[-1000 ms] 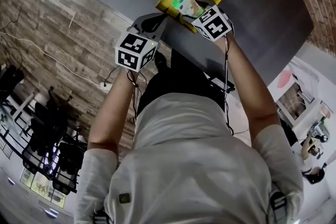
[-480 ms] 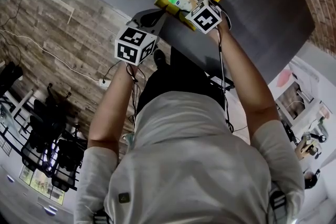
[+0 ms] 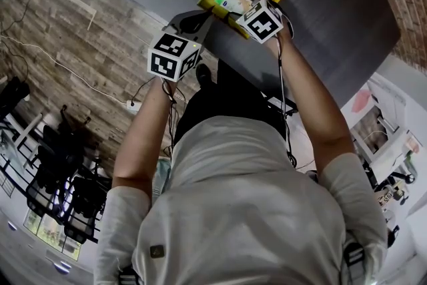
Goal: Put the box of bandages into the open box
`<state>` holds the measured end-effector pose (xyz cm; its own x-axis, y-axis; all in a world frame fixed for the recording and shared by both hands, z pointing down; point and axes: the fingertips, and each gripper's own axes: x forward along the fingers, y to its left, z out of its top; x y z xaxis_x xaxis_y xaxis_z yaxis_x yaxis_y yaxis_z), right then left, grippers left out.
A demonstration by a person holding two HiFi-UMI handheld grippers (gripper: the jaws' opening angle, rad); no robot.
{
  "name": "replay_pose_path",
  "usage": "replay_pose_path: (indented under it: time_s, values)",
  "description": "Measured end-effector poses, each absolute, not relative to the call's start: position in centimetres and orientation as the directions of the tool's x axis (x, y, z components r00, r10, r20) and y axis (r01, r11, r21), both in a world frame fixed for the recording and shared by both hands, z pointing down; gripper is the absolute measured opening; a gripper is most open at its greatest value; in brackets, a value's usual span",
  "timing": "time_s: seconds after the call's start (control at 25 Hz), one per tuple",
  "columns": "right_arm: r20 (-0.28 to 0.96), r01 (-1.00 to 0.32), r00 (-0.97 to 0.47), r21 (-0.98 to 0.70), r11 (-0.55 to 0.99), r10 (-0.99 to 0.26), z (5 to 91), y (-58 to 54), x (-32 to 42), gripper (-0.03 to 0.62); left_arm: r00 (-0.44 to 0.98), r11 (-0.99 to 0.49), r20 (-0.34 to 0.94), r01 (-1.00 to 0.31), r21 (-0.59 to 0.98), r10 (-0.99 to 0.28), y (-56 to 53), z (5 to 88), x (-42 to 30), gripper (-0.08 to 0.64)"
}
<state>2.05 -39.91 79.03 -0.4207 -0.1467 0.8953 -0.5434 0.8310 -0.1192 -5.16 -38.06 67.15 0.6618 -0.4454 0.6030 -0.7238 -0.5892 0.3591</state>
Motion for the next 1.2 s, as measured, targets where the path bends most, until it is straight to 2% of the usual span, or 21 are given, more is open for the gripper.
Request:
replay_pose_path:
  time_s: [0.24, 0.52, 0.64, 0.88, 1.2]
  values:
    - [0.891, -0.566, -0.419, -0.104, 0.818, -0.177, 77.6, -39.5, 1.6, 0.31, 0.65, -0.571, 0.588, -0.742, 0.352, -0.482, -38.0, 65.6, -6.0, 0.017]
    - [0.843, -0.604, -0.454, -0.052, 0.795, -0.289, 72.7, -39.5, 1.0, 0.303, 0.642, -0.571, 0.562, -0.752, 0.328, -0.522, -37.0, 62.8, -7.3, 0.017]
    - [0.817, -0.621, -0.474, -0.045, 0.783, -0.329, 70.1, -39.0, 0.6, 0.242, 0.638, -0.578, 0.553, -0.755, 0.31, -0.537, -36.1, 61.5, -7.8, 0.017]
    - [0.768, -0.65, -0.489, -0.006, 0.76, -0.413, 65.3, -37.2, -0.1, 0.19, 0.64, -0.602, 0.523, -0.751, 0.271, -0.562, -33.9, 58.5, -8.7, 0.017]
    - [0.644, -0.697, -0.522, 0.055, 0.715, -0.559, 59.5, -34.1, -1.5, 0.096, 0.634, -0.629, 0.465, -0.753, 0.192, -0.618, -30.8, 54.5, -10.3, 0.017]
